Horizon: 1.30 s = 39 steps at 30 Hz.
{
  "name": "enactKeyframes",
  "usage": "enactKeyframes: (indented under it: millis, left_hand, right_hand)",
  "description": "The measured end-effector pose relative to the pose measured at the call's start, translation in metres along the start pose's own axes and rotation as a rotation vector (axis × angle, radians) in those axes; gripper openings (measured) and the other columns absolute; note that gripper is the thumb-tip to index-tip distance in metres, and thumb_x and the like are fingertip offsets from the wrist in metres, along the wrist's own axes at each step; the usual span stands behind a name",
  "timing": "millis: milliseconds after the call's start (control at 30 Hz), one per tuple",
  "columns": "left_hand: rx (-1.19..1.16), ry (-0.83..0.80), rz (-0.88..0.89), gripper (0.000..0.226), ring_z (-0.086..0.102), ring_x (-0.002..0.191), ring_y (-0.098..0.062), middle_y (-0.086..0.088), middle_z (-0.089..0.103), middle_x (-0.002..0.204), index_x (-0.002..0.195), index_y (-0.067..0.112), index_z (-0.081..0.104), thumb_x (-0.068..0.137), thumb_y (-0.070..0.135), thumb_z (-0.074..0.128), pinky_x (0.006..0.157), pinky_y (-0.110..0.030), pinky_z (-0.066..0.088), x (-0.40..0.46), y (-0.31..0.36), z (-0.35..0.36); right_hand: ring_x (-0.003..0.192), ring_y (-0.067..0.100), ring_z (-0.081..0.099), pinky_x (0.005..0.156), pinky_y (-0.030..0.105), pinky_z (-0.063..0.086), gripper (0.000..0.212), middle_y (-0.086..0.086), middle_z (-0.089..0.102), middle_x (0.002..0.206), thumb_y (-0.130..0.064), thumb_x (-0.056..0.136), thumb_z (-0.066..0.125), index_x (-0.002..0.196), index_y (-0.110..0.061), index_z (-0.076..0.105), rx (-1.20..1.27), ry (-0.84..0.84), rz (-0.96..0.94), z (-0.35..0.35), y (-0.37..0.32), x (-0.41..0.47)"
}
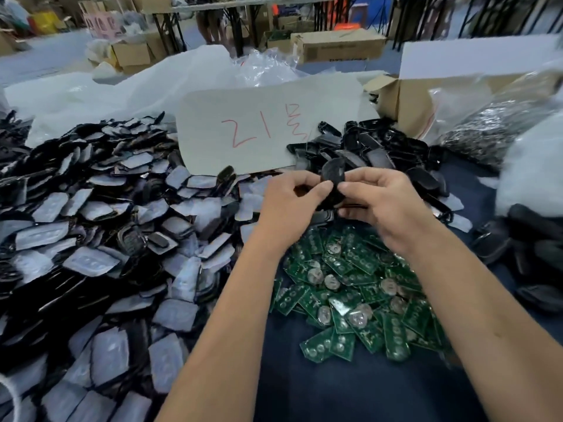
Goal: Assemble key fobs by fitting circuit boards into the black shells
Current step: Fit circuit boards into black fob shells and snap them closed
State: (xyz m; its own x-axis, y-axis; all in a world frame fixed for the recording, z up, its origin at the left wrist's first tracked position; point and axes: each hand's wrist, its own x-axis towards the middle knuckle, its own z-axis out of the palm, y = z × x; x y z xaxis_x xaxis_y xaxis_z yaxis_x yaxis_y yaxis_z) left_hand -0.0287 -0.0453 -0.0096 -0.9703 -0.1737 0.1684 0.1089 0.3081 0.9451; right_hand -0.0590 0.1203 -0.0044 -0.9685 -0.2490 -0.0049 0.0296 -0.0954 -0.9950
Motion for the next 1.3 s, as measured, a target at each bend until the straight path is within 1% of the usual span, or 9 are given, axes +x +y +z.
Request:
enactKeyframes:
  millis: [133,200,300,433,800,967,1067,1200,1300]
  left_hand:
    - [-0.073,-0.052,-0.048,0.015,0.065,0.078,-0.034,-0.022,0.072,0.087,0.086,0.018,0.077,0.092,0.031,0.073,0.088,-0.064,0.056,-0.001,-0.004,0.002]
    - [-0.124,-0.108,-0.090,0.017,0.064,0.078,-0.030,-0.019,0.069,0.081,0.088,0.008,0.075,0.096,0.024,0.073,0.090,-0.066,0.056,-0.001,-0.004,0.000]
    - [-0.198,-0.150,-0.127,0.014,0.068,0.078,-0.018,-0.004,0.071,0.081,0.091,0.008,0.075,0.099,0.018,0.069,0.086,-0.051,0.062,-0.001,-0.005,-0.004]
    - [-0.277,-0.179,-0.166,0.015,0.071,0.082,-0.017,-0.010,0.076,0.090,0.096,0.005,0.077,0.098,0.017,0.069,0.074,-0.029,0.061,-0.001,-0.004,-0.006]
    - [-0.328,-0.161,-0.197,0.025,0.066,0.084,-0.022,-0.015,0.070,0.093,0.100,-0.004,0.070,0.103,0.019,0.063,0.072,-0.026,0.060,-0.002,-0.001,0.001]
    - [-0.079,0.026,-0.041,0.020,0.057,0.084,-0.020,-0.012,0.056,0.090,0.084,0.011,0.063,0.102,0.019,0.065,0.078,-0.036,0.061,-0.001,0.000,0.012]
    - [0.326,0.159,0.194,0.021,0.048,0.082,-0.001,0.000,0.047,0.092,0.081,0.018,0.059,0.099,0.022,0.068,0.073,-0.011,0.037,-0.002,0.002,0.012]
    - [0.522,0.172,0.298,0.018,0.040,0.077,-0.009,0.001,0.042,0.098,0.082,0.011,0.057,0.098,0.013,0.066,0.066,-0.020,0.036,-0.005,-0.001,0.018]
    - [0.517,0.157,0.313,0.021,0.042,0.078,-0.005,0.003,0.041,0.095,0.080,0.011,0.059,0.097,0.018,0.069,0.066,-0.015,0.035,-0.006,-0.004,0.019]
  right_hand:
    - [0.084,0.024,0.070,0.072,0.032,0.062,0.012,0.011,0.076,0.090,0.000,0.094,0.069,0.090,-0.008,0.076,0.057,-0.014,0.022,-0.006,-0.001,-0.001]
    - [0.087,0.022,0.074,0.069,0.029,0.061,0.016,0.009,0.079,0.095,0.003,0.095,0.067,0.100,-0.009,0.077,0.128,0.001,0.003,-0.004,-0.001,-0.001]
    - [0.087,0.019,0.077,0.067,0.025,0.060,0.026,0.011,0.080,0.102,0.009,0.093,0.065,0.114,-0.005,0.074,0.210,-0.040,-0.011,-0.003,0.000,-0.001]
    - [0.083,0.019,0.078,0.069,0.026,0.061,0.031,0.010,0.081,0.096,0.011,0.088,0.068,0.114,-0.006,0.072,0.260,-0.035,-0.024,-0.006,0.000,-0.001]
    - [0.073,0.017,0.074,0.063,0.023,0.057,0.026,0.009,0.079,0.086,0.014,0.090,0.063,0.105,-0.006,0.070,0.487,-0.032,-0.001,0.000,0.006,0.001]
    - [0.082,0.016,0.075,0.075,0.028,0.060,0.020,0.003,0.077,0.083,0.009,0.089,0.073,0.100,-0.008,0.071,0.373,0.197,-0.053,0.012,0.014,0.003]
    - [0.088,0.016,0.077,0.079,0.028,0.060,0.019,0.004,0.080,0.089,-0.004,0.088,0.080,0.106,-0.008,0.072,0.274,0.251,-0.088,0.023,0.016,0.001]
    - [0.096,0.030,0.077,0.080,0.042,0.065,0.036,0.015,0.078,0.101,-0.013,0.081,0.089,0.112,-0.002,0.073,0.243,0.296,-0.017,0.029,0.018,-0.001]
    - [0.093,0.026,0.078,0.073,0.035,0.065,0.029,0.013,0.079,0.100,-0.011,0.083,0.086,0.109,-0.004,0.074,0.260,0.302,0.026,0.025,0.018,-0.002]
